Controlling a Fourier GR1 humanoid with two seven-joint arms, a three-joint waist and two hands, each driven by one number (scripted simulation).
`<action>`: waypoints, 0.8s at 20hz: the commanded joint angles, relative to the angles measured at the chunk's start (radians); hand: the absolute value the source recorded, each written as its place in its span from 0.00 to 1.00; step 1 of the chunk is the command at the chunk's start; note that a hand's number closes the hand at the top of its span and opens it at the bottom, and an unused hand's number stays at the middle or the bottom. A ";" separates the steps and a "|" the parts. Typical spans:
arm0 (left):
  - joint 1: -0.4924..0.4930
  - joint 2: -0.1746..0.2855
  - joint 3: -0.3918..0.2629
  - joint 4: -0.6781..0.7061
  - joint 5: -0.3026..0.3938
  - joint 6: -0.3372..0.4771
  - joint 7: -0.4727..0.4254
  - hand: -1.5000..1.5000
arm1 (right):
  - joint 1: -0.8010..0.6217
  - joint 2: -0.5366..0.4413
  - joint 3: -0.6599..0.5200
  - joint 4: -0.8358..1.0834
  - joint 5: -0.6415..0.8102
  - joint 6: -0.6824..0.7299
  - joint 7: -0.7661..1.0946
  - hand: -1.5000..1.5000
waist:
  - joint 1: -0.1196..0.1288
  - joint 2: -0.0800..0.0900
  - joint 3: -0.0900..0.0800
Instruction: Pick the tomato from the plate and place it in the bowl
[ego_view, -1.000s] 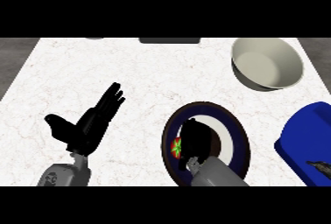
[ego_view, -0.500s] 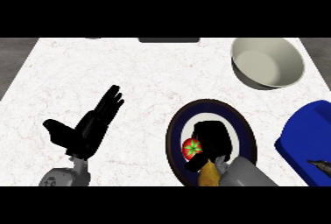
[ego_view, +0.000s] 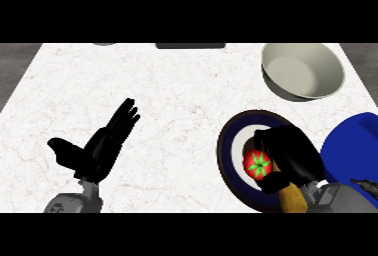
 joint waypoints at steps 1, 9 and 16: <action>0.057 -0.001 -0.014 -0.045 0.003 -0.005 0.013 0.50 | 0.007 -0.064 -0.096 -0.249 -0.053 0.073 0.053 1.00 | 0.000 -0.004 0.000; -0.015 -0.006 0.011 0.042 -0.011 -0.024 -0.020 0.50 | 0.004 -0.124 -0.343 -0.506 -0.148 0.205 0.134 1.00 | 0.008 0.003 0.000; -0.069 -0.052 -0.012 0.062 -0.032 0.006 0.026 0.50 | -0.164 -0.080 -0.512 -0.244 -0.192 0.194 0.018 1.00 | 0.023 0.007 0.001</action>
